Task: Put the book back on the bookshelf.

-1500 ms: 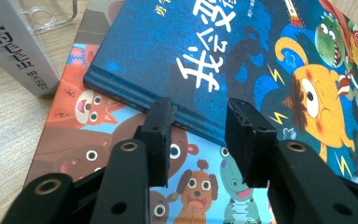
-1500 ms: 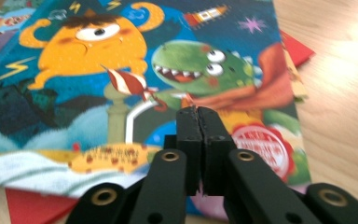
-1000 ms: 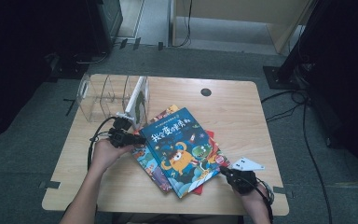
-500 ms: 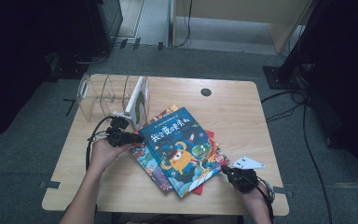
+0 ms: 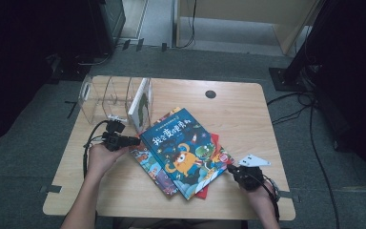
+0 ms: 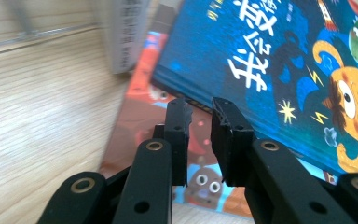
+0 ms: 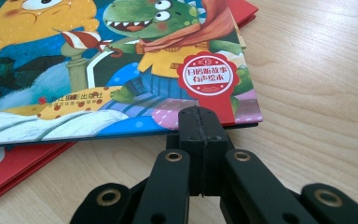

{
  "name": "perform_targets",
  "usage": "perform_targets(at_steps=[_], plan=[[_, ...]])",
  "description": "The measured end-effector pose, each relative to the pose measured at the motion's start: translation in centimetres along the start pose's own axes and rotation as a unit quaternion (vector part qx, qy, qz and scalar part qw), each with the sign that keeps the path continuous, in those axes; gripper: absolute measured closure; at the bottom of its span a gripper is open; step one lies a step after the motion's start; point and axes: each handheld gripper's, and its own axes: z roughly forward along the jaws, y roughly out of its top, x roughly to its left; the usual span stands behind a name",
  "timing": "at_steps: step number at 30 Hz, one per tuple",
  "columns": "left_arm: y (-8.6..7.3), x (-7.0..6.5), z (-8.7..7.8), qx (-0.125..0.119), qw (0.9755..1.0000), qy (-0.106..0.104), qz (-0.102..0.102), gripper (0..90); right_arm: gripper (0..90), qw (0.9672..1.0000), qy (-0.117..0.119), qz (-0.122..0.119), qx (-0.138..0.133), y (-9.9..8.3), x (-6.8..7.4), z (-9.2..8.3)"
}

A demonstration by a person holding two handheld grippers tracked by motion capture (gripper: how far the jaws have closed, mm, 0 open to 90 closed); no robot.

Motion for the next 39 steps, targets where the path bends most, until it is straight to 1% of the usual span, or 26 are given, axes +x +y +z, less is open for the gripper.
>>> perform_targets(at_steps=[2,3,4,6,10,12,14,15,19,20,23,25,28,29,30,32,34,36,38,39], plan=[[-0.1,0.3,-0.3,-0.006,1.0000,0.000,-0.007,79.5,90.0,1.0000,0.001,-0.001,0.000,0.1,-0.2,0.1],[-0.2,0.5,-0.4,-0.006,0.9999,-0.005,-0.011,80.3,90.0,1.0000,0.002,0.001,0.000,0.2,-0.2,0.2],[-0.2,0.6,-0.4,-0.003,0.9999,-0.004,-0.012,82.0,90.0,1.0000,0.002,0.001,0.000,0.2,-0.3,0.2],[-0.4,0.7,-0.3,0.002,0.9999,0.010,-0.008,83.7,90.0,1.0000,0.003,0.001,0.000,0.4,-0.4,0.4],[-0.4,1.2,-0.3,-0.002,0.9998,0.006,-0.017,86.1,90.0,1.0000,0.006,0.005,0.002,0.7,-0.7,0.6],[-0.5,1.6,-0.3,-0.006,0.9998,0.002,-0.021,87.3,90.0,0.9999,0.010,0.011,0.002,0.8,-1.0,0.8],[-0.5,2.0,-0.4,-0.008,0.9996,-0.002,-0.027,89.5,90.0,0.9996,0.013,0.024,0.003,1.0,-1.2,0.9],[-0.6,2.1,-0.5,-0.011,0.9995,-0.002,-0.031,90.0,90.0,0.9995,0.013,0.027,0.004,1.1,-1.3,1.0],[-0.6,2.5,-0.6,-0.019,0.9991,-0.008,-0.037,90.0,90.0,0.9996,0.012,0.025,0.004,1.3,-1.4,1.2],[-0.5,2.6,-0.6,-0.023,0.9991,-0.007,-0.035,90.0,90.0,0.9996,0.012,0.025,0.002,1.4,-1.5,1.3],[-0.4,2.7,-0.3,-0.028,0.9988,-0.008,-0.041,90.0,90.0,0.9995,0.013,0.028,0.002,1.6,-1.6,1.5],[-0.3,2.6,-0.1,-0.026,0.9988,-0.007,-0.040,90.0,90.0,0.9995,0.013,0.028,0.001,1.7,-1.7,1.7],[-0.2,2.6,0.3,-0.027,0.9986,-0.010,-0.043,90.0,90.0,0.9993,0.016,0.033,0.002,1.8,-1.8,1.8],[-0.2,2.6,0.4,-0.025,0.9986,-0.017,-0.044,90.0,90.0,0.9994,0.015,0.032,0.001,1.8,-1.9,1.8],[-0.2,2.6,0.5,-0.025,0.9985,-0.018,-0.046,90.0,90.0,0.9994,0.014,0.033,0.001,1.8,-1.9,1.9],[-0.2,2.6,0.5,-0.025,0.9985,-0.015,-0.046,90.0,90.0,0.9994,0.015,0.031,0.000,1.9,-1.9,1.9],[-0.2,2.5,0.4,-0.026,0.9987,-0.008,-0.044,90.0,90.0,0.9994,0.019,0.029,-0.001,1.9,-2.0,2.0],[-0.2,2.4,0.4,-0.025,0.9990,0.002,-0.038,90.0,90.0,0.9990,0.028,0.035,-0.002,1.8,-2.2,2.0],[-0.2,2.4,0.5,-0.026,0.9990,0.010,-0.034,90.0,90.0,0.9988,0.029,0.038,-0.003,1.8,-2.3,2.0],[-0.2,2.4,0.5,-0.027,0.9990,0.010,-0.035,90.0,90.0,0.9988,0.028,0.039,-0.002,1.9,-2.3,2.0]])
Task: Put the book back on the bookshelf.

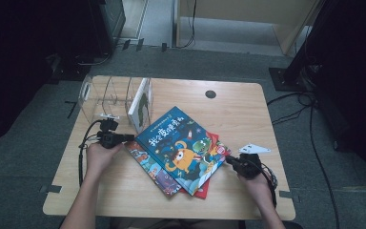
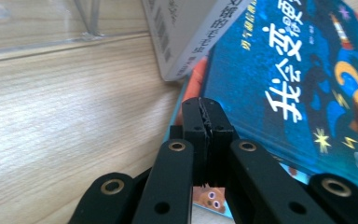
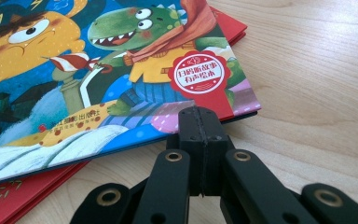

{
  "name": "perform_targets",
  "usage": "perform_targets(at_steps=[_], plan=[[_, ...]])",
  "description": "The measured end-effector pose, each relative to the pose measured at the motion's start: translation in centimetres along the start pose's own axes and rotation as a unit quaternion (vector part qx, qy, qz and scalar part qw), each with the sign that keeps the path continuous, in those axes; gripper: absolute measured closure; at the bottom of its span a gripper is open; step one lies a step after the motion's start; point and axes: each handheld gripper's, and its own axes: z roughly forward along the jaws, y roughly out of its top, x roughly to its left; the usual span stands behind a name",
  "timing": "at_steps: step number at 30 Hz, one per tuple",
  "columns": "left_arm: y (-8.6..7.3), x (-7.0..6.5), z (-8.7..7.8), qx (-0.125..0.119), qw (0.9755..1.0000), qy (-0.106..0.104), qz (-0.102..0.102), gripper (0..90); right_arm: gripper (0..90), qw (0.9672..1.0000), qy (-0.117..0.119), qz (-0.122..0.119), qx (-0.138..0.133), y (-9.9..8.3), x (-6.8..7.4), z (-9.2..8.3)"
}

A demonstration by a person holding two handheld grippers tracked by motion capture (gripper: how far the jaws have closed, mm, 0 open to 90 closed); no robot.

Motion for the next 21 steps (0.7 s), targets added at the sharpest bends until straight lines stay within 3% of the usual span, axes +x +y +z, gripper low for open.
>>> perform_targets(at_steps=[6,14,21], plan=[[0.05,0.06,0.15,-0.003,1.0000,0.004,-0.003,90.0,90.0,0.9999,-0.005,-0.008,0.008,0.27,0.11,0.04],[0.30,0.28,0.33,-0.009,0.9999,0.010,-0.005,90.0,90.0,1.0000,-0.002,-0.002,0.008,0.49,-0.10,0.27],[0.29,0.51,0.41,-0.014,0.9999,0.002,-0.010,90.0,90.0,0.9999,0.002,0.002,0.010,0.61,-0.24,0.33]])
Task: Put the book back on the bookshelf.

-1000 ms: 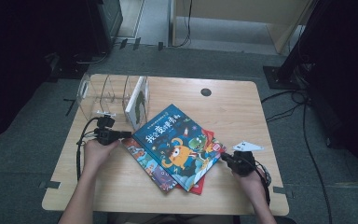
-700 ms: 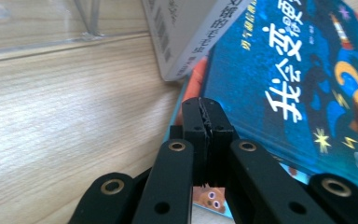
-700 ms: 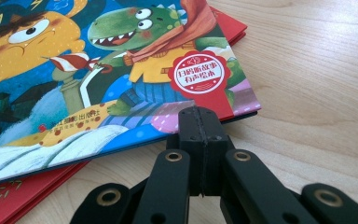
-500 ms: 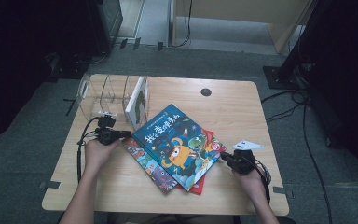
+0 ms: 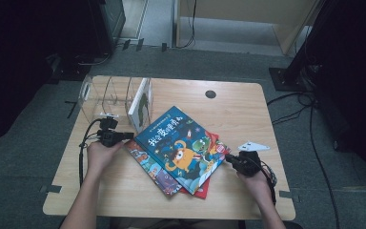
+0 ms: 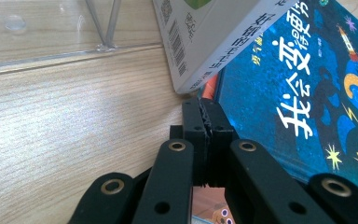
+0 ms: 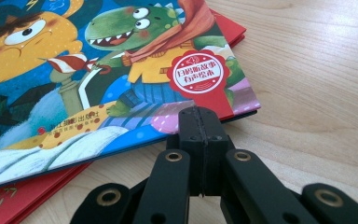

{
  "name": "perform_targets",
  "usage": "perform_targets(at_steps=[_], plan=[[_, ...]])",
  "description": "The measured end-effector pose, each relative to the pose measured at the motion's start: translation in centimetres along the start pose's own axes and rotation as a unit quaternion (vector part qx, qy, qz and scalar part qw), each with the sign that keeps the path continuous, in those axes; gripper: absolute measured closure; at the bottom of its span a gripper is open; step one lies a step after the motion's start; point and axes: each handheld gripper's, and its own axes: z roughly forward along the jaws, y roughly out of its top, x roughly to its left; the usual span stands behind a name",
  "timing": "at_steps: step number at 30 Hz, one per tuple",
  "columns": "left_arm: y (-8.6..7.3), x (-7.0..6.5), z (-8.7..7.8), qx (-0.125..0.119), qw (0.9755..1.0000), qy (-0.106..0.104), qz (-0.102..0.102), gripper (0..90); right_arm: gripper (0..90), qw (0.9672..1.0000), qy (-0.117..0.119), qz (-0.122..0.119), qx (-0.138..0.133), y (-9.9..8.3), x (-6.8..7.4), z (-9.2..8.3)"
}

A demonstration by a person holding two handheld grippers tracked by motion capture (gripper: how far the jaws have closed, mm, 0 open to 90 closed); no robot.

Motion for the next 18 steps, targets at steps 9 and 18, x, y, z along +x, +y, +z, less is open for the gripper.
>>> perform_targets(at_steps=[9,18], plan=[[0.20,-0.37,0.15,0.002,1.0000,0.004,0.002,90.0,90.0,0.9999,-0.006,-0.008,-0.002,0.03,0.02,0.07],[-0.42,-0.97,-0.25,0.008,0.9999,0.008,0.010,90.0,90.0,1.0000,-0.007,-0.005,0.000,-0.01,-0.12,0.10]])
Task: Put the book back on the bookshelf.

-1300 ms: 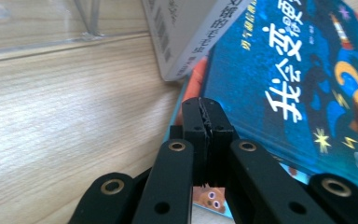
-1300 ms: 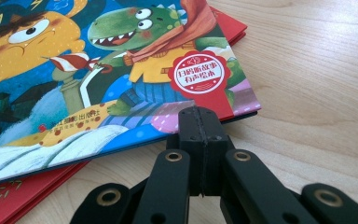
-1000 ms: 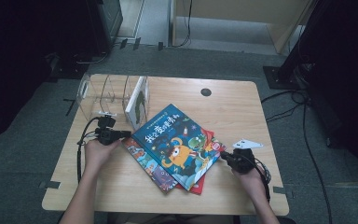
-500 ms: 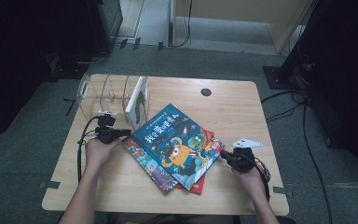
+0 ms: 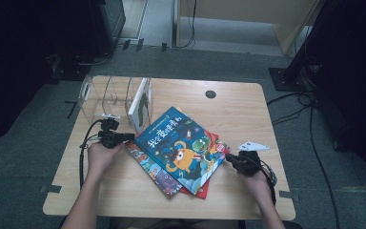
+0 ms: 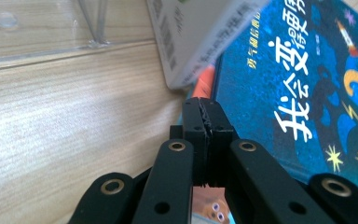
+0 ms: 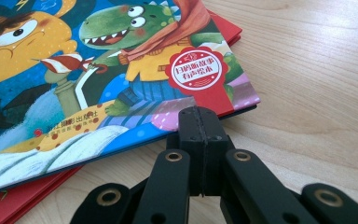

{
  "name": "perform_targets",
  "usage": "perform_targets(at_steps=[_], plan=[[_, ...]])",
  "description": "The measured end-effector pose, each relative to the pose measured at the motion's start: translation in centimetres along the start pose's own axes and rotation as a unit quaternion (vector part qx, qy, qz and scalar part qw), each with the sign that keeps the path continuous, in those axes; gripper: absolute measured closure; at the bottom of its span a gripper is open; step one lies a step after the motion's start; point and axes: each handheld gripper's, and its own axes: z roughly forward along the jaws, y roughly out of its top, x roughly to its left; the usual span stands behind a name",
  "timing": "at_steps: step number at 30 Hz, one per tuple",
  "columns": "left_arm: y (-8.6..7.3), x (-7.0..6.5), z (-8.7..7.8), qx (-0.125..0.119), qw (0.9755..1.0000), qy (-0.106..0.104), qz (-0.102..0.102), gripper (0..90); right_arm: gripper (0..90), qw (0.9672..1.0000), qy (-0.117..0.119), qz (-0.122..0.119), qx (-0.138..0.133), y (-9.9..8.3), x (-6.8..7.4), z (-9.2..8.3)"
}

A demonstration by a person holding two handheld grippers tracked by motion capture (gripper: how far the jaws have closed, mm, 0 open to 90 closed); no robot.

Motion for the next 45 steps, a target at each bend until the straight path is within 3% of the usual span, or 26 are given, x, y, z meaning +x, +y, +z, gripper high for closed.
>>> perform_targets(at_steps=[4,11,15,17,18,21,24,45], plan=[[-0.6,-0.1,-0.4,-0.007,0.9997,-0.022,-0.012,88.7,90.0,1.0000,0.004,-0.001,0.000,-0.1,-0.2,0.0],[-0.9,-0.6,-0.6,-0.007,0.9999,-0.007,-0.001,90.0,90.0,1.0000,0.003,0.005,-0.001,0.0,-0.3,0.1],[-0.7,-0.5,-0.5,-0.004,0.9999,-0.011,-0.007,90.0,90.0,1.0000,0.006,0.001,0.001,0.0,-0.4,0.1],[-0.6,-0.6,-0.5,-0.004,0.9999,0.013,-0.001,90.0,90.0,1.0000,0.007,0.004,0.000,0.0,-0.5,0.1],[-0.6,-0.4,-0.3,-0.005,0.9999,0.013,-0.005,90.0,90.0,1.0000,0.008,0.005,-0.001,0.1,-0.6,0.1],[-0.4,-0.1,0.1,-0.006,0.9999,-0.002,-0.010,90.0,90.0,1.0000,0.007,0.005,-0.002,0.2,-0.6,0.1],[-0.4,-0.4,0.2,-0.006,1.0000,0.005,-0.003,90.0,90.0,1.0000,0.007,0.004,-0.004,0.3,-0.6,0.1],[-2.7,-1.7,-0.6,0.013,0.9993,-0.032,-0.016,90.0,90.0,0.9998,0.002,0.017,-0.005,0.3,-1.2,0.0]])
